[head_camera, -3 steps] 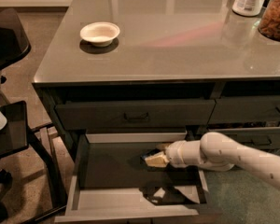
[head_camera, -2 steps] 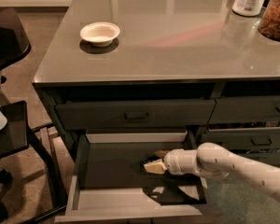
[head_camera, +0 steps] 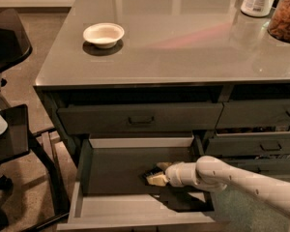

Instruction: Place rxbar blueberry into middle drawer

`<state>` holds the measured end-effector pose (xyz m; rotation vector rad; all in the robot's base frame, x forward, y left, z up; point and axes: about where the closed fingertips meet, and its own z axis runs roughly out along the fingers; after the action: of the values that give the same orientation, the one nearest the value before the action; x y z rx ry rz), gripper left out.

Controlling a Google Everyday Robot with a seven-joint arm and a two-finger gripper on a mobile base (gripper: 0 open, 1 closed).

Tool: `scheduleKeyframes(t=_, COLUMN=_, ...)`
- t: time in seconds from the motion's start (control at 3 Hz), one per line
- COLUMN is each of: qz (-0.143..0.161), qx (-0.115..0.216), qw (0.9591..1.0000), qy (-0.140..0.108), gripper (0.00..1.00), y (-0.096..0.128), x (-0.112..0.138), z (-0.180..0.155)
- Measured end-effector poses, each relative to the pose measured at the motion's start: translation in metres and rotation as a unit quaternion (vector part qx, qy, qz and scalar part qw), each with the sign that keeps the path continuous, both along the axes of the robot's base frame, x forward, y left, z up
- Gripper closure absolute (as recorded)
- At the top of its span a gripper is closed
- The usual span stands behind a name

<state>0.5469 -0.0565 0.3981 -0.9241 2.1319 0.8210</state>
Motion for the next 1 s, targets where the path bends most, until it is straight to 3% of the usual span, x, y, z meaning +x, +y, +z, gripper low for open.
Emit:
scheduleKeyframes(t=0.33, qz=-0.005, qx=-0.005, qw=1.0000, qy=0.001, gripper=0.58, y=-0.003, x=0.001, z=-0.017)
scheduleKeyframes(t=1.0, qz=-0.016, qx=-0.007, qw=0.9995, qy=-0.026, gripper=0.11, y=-0.010, x=0.000, z=-0.001)
